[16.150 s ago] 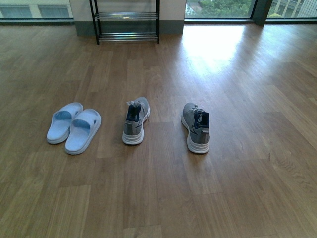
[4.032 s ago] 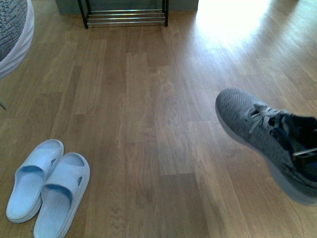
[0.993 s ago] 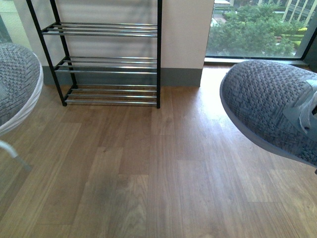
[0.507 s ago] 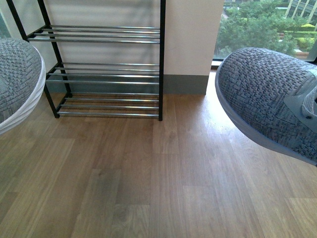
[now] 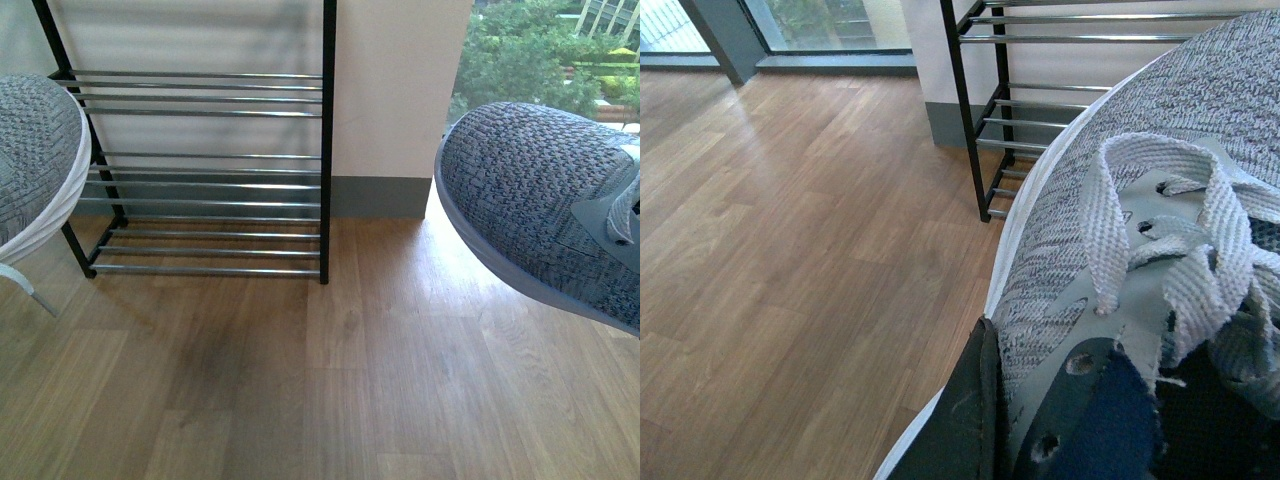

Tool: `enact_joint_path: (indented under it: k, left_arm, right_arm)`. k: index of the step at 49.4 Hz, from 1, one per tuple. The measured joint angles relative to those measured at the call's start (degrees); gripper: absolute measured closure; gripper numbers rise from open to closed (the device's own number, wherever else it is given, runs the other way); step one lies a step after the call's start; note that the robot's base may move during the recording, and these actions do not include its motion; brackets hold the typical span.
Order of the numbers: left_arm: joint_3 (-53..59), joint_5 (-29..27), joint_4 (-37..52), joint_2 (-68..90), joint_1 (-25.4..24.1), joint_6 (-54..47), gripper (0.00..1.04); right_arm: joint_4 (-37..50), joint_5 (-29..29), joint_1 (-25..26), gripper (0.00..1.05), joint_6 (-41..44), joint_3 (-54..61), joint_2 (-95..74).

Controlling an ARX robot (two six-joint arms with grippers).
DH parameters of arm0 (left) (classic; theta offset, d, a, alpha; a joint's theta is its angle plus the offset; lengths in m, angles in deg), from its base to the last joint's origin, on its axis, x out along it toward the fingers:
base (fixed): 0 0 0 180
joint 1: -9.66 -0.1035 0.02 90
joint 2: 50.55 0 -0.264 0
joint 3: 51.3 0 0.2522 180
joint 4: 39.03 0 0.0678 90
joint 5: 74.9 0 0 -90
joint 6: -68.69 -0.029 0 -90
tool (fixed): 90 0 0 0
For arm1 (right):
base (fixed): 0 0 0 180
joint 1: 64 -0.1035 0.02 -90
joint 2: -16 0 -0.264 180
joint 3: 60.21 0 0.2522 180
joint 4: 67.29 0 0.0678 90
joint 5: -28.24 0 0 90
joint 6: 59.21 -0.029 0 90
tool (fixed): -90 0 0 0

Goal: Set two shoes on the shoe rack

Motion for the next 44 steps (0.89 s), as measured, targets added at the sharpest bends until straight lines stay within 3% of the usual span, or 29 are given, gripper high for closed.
enact_joint_path:
  k: [44]
  left_arm:
    - [0.2, -0.9, -0.02, 0.07, -0.28, 0.0, 1.03]
  right_arm:
    - [-0.04, -0.7, -0.11, 1.03, 0.0, 0.11, -0.11]
